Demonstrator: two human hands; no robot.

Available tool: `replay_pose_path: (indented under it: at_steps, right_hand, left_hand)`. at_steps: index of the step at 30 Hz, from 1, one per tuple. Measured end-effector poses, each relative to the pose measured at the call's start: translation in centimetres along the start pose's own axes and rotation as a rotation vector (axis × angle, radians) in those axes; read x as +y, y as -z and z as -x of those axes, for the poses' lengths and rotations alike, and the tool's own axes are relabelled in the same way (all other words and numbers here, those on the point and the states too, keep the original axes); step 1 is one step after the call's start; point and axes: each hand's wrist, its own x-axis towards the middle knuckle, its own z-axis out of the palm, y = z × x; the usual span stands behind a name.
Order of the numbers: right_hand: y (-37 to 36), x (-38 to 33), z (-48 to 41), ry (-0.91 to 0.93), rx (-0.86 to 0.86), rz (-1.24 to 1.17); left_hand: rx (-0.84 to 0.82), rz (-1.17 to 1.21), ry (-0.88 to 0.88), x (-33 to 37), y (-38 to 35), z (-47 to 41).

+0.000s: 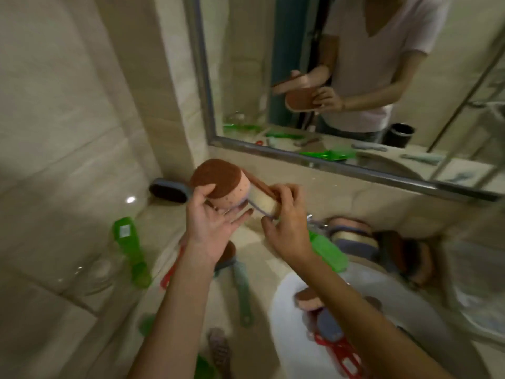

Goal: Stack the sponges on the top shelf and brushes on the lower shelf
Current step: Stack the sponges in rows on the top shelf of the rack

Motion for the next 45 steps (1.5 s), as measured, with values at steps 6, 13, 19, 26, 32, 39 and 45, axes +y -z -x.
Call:
replay_pose_path:
  at_steps: [6, 13, 19, 26, 32, 39, 45]
  right_hand:
    - [15.0, 0.8, 3.0, -0.155, 0.020, -0.055]
    - [28.8, 1.7, 4.2, -0.143, 0.285, -0.019]
    - [37.8, 2.8, 4.3, -0.122, 0.454, 0.053]
    - [45.5, 6.6, 4.6, -0.290, 0.517, 0.200]
    - [47.0, 10.1, 4.7, -0.419, 0.476, 0.322]
    - [46.6, 11.8, 4.0, -0.405, 0.458, 0.370]
    - [46.7, 12.6, 3.7, -0.408, 0.491, 0.374]
  left_hand:
    - [-0.255, -0.027, 0.055, -8.4, -10.3, 4.7]
    - [-0.436, -0.095, 0.069, -16.0, -20.8, 10.5]
    - [-0.479, -0.204, -0.007, -19.2, -28.1, 13.0]
    - [-0.538, -0.639, -0.026, -21.6, -34.1, 11.1]
    - [-0.499, -0.987, -0.119, -24.2, -36.4, 6.6]
    - [-0.560, -1.070, -0.080, -25.5, -37.5, 4.1]
    - [-0.540, -1.032, -0.042, -26.5, -38.0, 3.4]
